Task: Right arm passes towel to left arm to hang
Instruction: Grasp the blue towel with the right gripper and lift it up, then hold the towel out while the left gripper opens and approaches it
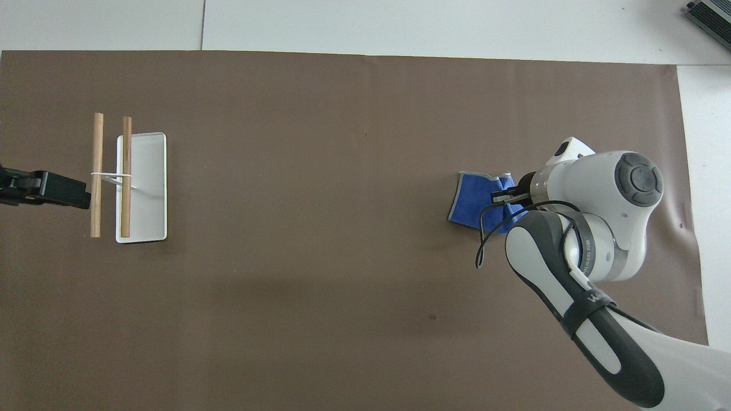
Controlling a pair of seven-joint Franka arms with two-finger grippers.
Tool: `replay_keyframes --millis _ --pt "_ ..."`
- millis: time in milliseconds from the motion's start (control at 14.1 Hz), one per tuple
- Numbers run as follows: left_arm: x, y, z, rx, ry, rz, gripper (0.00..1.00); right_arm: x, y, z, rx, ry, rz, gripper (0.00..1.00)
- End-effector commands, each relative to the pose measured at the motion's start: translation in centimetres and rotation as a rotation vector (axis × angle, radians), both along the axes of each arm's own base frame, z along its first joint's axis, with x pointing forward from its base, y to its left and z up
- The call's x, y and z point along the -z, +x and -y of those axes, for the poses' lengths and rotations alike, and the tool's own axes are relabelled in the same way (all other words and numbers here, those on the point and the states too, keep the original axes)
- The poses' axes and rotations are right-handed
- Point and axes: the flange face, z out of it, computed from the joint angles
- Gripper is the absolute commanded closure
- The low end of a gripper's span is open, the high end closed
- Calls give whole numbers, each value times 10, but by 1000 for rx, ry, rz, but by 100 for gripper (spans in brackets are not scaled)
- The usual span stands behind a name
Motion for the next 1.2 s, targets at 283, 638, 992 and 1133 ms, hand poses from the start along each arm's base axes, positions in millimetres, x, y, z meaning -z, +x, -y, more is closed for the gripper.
replay_keyframes --millis 283,638,992,1133 --pt "-2 -11 8 22 -7 -13 0 -103 24 -50 36 399 -22 100" --pt "11 -12 30 -5 -21 43 0 -130 14 -101 108 740 -82 100" --pt "40 -24 71 -411 -258 120 0 -150 2 -134 194 1037 -155 100" --pt "47 -34 92 -528 -334 101 0 -154 -3 -138 224 1116 -183 100"
